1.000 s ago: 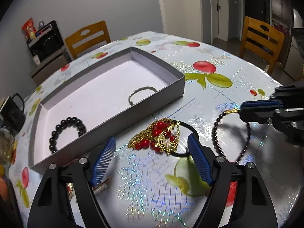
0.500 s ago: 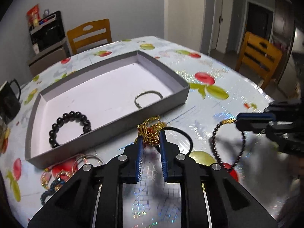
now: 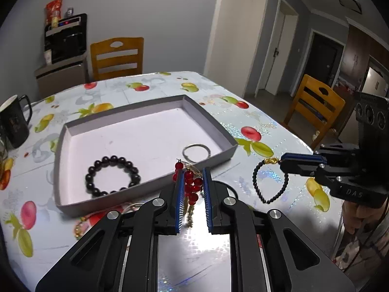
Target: Organize jewelry
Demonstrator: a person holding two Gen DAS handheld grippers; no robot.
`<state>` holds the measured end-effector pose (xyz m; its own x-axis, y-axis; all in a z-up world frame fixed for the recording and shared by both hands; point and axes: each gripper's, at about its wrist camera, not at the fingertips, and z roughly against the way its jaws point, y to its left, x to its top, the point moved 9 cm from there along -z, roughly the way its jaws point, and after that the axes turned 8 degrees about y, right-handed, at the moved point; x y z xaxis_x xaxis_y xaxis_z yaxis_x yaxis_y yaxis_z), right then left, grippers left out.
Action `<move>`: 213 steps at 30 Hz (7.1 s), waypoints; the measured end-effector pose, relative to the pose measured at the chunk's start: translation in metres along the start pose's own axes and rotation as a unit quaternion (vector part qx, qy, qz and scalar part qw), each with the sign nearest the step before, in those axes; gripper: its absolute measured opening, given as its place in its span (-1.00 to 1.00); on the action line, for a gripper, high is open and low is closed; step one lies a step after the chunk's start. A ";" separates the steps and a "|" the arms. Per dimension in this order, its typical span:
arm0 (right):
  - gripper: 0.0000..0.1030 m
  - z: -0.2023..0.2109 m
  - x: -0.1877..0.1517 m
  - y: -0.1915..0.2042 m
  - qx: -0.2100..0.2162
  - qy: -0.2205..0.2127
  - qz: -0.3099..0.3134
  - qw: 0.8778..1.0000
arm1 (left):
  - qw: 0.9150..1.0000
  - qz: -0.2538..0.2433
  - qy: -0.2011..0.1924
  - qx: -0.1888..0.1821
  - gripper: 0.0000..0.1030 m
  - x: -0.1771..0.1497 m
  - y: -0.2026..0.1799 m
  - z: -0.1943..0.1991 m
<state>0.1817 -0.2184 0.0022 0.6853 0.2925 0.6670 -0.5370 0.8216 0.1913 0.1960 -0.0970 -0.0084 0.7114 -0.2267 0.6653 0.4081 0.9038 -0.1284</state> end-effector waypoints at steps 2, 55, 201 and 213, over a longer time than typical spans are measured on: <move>-0.88 0.000 0.006 0.002 0.001 -0.003 0.002 1.000 | 1.000 0.002 -0.001 0.000 -0.70 0.001 0.004 0.003; -0.88 -0.157 0.087 -0.052 -0.033 0.102 -0.022 0.994 | 0.990 0.079 0.084 0.082 -0.69 0.029 0.151 -0.071; -0.96 -0.063 0.024 0.046 0.014 0.042 0.044 0.998 | 0.997 0.023 -0.002 0.069 -0.86 -0.050 0.063 0.079; -0.96 -0.038 0.057 0.049 0.015 0.010 0.049 0.999 | 0.998 0.015 -0.020 0.059 -0.86 -0.019 0.058 0.096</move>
<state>0.2130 -0.1426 0.0223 0.6382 0.3808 0.6691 -0.6164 0.7734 0.1479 0.1511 -0.0051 0.0418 0.6977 -0.1857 0.6919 0.3149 0.9470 -0.0633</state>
